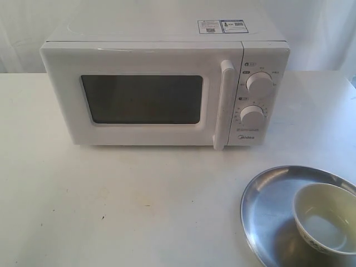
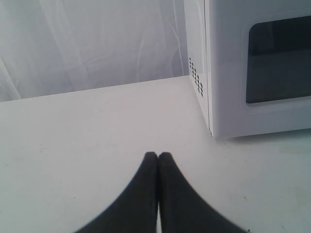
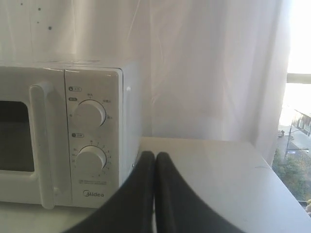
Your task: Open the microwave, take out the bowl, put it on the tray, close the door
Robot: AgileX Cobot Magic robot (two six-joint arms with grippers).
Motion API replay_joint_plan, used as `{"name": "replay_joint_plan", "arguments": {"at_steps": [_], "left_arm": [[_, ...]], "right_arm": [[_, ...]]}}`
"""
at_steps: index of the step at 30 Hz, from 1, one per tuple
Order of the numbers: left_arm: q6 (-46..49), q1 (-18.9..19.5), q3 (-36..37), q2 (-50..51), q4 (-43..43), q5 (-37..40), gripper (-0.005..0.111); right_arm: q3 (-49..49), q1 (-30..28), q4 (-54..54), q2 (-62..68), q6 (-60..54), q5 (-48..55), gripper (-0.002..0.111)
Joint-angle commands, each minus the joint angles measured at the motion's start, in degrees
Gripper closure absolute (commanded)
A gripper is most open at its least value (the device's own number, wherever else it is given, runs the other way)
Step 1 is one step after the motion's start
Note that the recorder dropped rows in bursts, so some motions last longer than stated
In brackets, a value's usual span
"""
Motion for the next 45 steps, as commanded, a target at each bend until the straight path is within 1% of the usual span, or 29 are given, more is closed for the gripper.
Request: {"name": "replay_joint_plan", "arguments": {"at_steps": [1,6,13,22,45], "left_arm": [[0.00,-0.12,-0.16,-0.12,-0.35,0.16,0.107],[0.00,-0.12,-0.16,-0.12,-0.35,0.16,0.107],[0.00,-0.12,-0.16,-0.12,-0.35,0.16,0.107],[0.00,-0.12,-0.16,-0.12,-0.35,0.16,0.107],[0.00,-0.12,-0.16,-0.12,-0.35,0.16,0.107]], "right_arm": [[0.26,-0.20,2.03,-0.36,-1.98,-0.82,0.108],[0.26,-0.20,-0.90,-0.36,0.75,-0.94,0.108],[0.26,-0.20,-0.67,-0.36,0.75,-1.15,0.108],[0.26,-0.20,-0.45,-0.36,1.42,2.36,0.108],[0.26,-0.20,-0.30,-0.36,1.42,2.66,0.108]]}}
